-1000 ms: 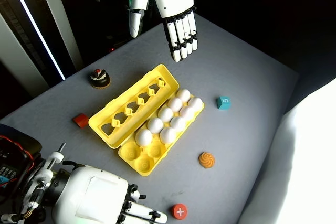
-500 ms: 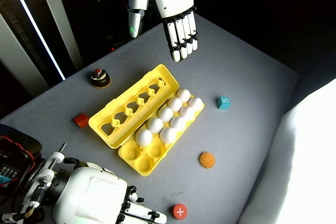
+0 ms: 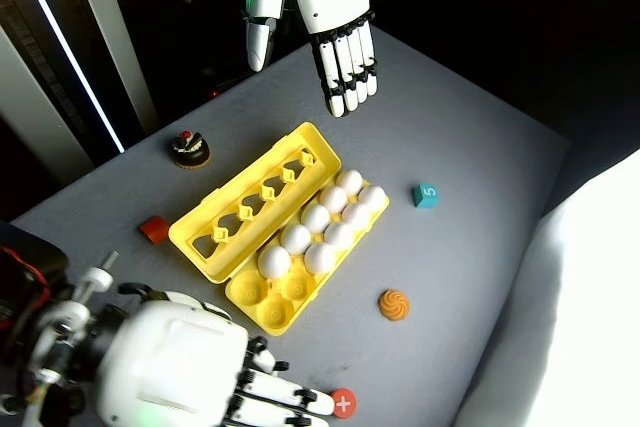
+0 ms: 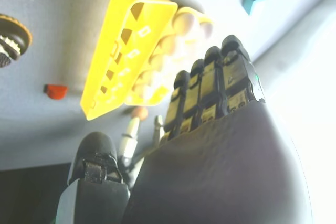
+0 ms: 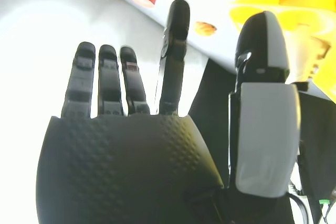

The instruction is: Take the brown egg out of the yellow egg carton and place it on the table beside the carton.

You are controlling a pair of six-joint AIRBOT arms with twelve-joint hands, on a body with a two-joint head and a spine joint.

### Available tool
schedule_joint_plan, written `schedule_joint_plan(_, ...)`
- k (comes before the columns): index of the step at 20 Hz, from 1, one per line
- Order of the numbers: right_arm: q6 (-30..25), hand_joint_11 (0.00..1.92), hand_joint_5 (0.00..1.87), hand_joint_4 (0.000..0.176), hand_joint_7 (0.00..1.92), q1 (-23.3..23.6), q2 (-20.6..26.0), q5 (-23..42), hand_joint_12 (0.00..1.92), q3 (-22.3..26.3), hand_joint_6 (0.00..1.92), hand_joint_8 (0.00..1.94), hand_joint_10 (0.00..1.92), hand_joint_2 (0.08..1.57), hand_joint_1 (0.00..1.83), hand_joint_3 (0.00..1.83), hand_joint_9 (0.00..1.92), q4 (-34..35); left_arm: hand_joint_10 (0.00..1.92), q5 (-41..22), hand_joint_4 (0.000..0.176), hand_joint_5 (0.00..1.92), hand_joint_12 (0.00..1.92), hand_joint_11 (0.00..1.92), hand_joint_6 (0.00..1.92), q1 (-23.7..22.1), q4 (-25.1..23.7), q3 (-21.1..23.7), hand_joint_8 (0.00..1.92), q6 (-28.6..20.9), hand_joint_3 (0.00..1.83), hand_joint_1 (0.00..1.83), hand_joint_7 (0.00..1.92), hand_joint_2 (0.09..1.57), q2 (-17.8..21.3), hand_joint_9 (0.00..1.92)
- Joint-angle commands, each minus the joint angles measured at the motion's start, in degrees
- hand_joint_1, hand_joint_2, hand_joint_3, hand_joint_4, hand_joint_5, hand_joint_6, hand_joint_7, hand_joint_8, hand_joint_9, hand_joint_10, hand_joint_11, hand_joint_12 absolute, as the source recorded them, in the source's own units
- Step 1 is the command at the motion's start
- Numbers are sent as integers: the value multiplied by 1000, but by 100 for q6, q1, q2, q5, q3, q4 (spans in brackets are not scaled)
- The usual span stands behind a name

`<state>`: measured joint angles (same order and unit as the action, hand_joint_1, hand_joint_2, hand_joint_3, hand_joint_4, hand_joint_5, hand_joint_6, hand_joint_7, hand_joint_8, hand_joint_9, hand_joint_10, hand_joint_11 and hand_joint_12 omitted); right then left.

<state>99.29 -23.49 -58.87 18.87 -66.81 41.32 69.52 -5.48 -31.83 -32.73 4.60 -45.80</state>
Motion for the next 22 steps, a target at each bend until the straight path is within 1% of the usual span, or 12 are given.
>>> schedule_joint_plan(1,19,0,878,109,0,33,100,528,0,35,45,0,0,970,746,0,0,-83,0,-178,0,21,0,0,6,-71,-322,25,0,-11,0,0,0,1186,8,0)
schedule_joint_plan(5,59,0,868,88,0,-10,976,524,0,972,35,0,0,958,766,0,0,-75,0,-178,0,29,0,0,8,-72,-367,32,3,-34,1,0,8,1196,7,0)
schedule_joint_plan(7,62,0,881,97,0,-62,1330,525,0,1335,37,0,0,951,775,0,0,58,0,-178,0,12,0,0,0,-80,-369,34,0,-37,0,0,0,1186,7,0)
schedule_joint_plan(9,101,0,1027,134,73,-132,1654,579,0,1669,101,21,0,921,784,0,0,58,0,-178,0,11,0,0,4,-80,-370,35,0,-41,0,0,0,1188,9,0)
schedule_joint_plan(10,104,0,1101,16,249,-164,1804,603,0,1833,140,83,6,954,784,0,15,57,0,-178,0,15,0,0,6,-80,-383,35,0,-52,0,0,0,1190,12,0)
schedule_joint_plan(11,105,0,1128,0,424,-185,1970,629,0,2010,217,104,75,968,764,0,141,57,0,-178,0,21,0,0,8,-80,-395,36,0,-73,0,0,1,1191,14,0)
schedule_joint_plan(12,105,9,822,0,303,-207,2119,661,475,2169,1189,1213,869,1007,689,0,154,61,0,-178,0,18,0,0,6,-80,-396,36,0,-78,0,0,0,1192,17,0)
schedule_joint_plan(13,105,86,817,0,644,-243,2261,675,1632,2330,1775,1795,1711,1035,589,0,423,68,0,-178,0,30,0,0,10,-80,-410,36,2,-78,1,0,5,1195,23,0)
schedule_joint_plan(14,106,101,823,0,736,-293,2432,725,1863,2541,1892,1912,1879,1041,566,0,493,68,0,-178,0,33,0,0,11,-86,-427,36,2,-81,1,0,6,1195,30,0)
schedule_joint_plan(18,106,106,825,0,759,-509,2798,964,1921,3055,1921,1941,1921,1043,559,0,511,104,0,-156,0,35,0,0,10,-107,-432,44,2,-81,1,0,7,1196,31,0)
schedule_joint_plan(19,117,1734,1496,0,1571,-529,2853,994,1921,3124,1921,1941,1921,1393,884,67,1602,138,0,-144,0,26,0,0,5,-107,-432,44,1,-81,1,0,5,1196,32,0)
schedule_joint_plan(22,200,1852,1534,0,1664,-581,2987,1136,1921,3322,1921,1941,1921,1437,1079,49,1721,547,0,-136,0,27,0,0,4,-106,-432,51,0,-107,0,0,0,1194,57,0)
